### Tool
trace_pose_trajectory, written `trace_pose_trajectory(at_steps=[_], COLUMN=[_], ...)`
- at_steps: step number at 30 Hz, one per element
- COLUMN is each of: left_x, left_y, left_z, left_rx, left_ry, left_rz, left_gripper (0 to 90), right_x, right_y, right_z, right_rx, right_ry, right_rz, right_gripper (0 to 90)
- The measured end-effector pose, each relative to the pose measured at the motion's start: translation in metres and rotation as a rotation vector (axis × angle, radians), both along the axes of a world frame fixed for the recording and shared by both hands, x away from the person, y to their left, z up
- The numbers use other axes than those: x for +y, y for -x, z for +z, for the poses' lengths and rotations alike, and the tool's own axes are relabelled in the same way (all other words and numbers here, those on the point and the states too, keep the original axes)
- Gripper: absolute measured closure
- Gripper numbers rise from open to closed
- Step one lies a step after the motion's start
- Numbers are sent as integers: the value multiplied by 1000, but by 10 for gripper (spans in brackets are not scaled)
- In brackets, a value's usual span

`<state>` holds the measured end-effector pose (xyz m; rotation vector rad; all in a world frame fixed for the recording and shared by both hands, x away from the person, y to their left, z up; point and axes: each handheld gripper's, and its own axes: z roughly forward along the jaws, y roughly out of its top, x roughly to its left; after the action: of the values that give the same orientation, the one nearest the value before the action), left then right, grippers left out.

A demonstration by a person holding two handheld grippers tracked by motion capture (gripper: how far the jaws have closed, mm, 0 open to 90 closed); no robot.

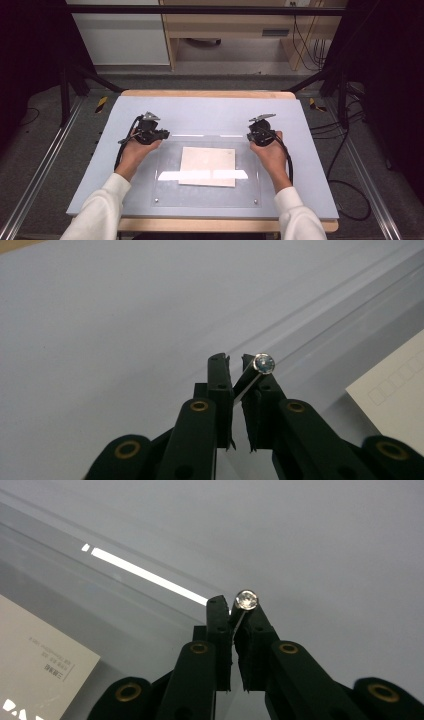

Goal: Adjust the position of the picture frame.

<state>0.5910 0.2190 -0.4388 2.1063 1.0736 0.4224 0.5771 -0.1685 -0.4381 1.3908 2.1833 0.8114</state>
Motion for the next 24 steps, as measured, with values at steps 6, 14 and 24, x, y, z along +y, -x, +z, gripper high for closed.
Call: trace_pose_trajectory(at_steps=[6, 14, 24], left_x=[-5, -8, -10], left_y=[0, -2, -1], left_z=[-6, -10, -12], left_rx=[-6, -6, -8], left_ry=[-25, -24, -33], left_rz=[27, 41, 55], left_gripper=[835, 838, 840], right_x=[-3, -6, -6], right_y=[0, -1, -2], right_z=[-9, -14, -15], right_rx=[-18, -23, -22], right_ry=[-28, -41, -43], right_rz=[-9, -7, -4], right_gripper=[853, 852, 852])
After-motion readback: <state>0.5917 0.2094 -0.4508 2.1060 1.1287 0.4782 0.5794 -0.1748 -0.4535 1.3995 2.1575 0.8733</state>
